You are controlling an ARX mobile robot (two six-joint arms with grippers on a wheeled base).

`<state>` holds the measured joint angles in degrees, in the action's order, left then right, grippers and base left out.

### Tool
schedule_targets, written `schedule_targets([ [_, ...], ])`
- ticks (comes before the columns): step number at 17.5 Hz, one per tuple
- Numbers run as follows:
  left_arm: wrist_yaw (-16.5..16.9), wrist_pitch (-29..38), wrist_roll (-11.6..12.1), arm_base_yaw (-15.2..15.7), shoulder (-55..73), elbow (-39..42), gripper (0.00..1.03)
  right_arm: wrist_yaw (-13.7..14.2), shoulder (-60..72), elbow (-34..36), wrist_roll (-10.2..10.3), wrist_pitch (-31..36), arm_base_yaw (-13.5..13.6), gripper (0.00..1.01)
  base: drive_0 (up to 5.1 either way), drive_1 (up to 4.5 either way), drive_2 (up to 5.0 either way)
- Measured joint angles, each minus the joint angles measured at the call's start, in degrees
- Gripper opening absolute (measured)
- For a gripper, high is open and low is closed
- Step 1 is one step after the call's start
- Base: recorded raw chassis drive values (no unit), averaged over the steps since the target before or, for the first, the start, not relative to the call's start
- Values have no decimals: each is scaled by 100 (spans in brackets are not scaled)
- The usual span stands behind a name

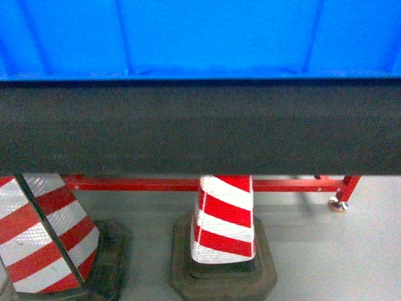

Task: Place box next to blue box on left shelf

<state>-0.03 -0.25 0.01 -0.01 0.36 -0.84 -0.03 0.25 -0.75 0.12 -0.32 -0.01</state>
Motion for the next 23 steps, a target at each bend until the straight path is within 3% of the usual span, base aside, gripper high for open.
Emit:
schedule_targets([
  [23, 0, 2, 0, 0, 0, -2, 98, 2, 0, 0, 4, 2, 0, 98, 0, 0, 0],
])
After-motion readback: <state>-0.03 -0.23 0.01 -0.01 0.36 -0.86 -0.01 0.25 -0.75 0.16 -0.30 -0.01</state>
